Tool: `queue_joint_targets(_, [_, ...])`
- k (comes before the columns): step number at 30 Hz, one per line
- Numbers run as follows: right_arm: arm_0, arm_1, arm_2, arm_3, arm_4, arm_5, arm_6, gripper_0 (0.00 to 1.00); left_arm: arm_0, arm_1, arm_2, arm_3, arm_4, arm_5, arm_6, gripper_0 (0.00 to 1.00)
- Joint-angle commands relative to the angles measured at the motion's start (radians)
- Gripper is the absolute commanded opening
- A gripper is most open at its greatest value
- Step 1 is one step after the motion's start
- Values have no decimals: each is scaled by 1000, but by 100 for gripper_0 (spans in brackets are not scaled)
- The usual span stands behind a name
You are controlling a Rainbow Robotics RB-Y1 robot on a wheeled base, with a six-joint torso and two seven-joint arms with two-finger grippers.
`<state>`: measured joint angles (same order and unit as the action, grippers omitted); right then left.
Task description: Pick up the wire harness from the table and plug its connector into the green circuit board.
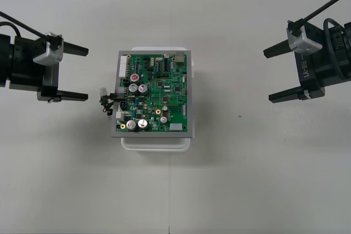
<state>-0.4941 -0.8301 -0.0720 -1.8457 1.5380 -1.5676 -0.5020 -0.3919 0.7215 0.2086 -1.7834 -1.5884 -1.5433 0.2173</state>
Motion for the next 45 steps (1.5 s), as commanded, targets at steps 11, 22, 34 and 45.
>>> queue_joint_targets(11, [8,-40,-48,-47,-3,-3,-53,100,-42,-7,-34,-28,44,-28,54,100])
queue_joint_targets(22, [51,-40,-74,-46,-6,-3,-36,100,-73,-5,-43,-27,70,-28,103,100])
queue_joint_targets(34, [115,2,-121,-107,39,-3,-20,100,-133,-1,-75,13,84,-28,154,100])
queue_joint_targets(45, [164,72,-150,-172,114,-3,-18,100,-150,4,-94,47,125,-28,163,100])
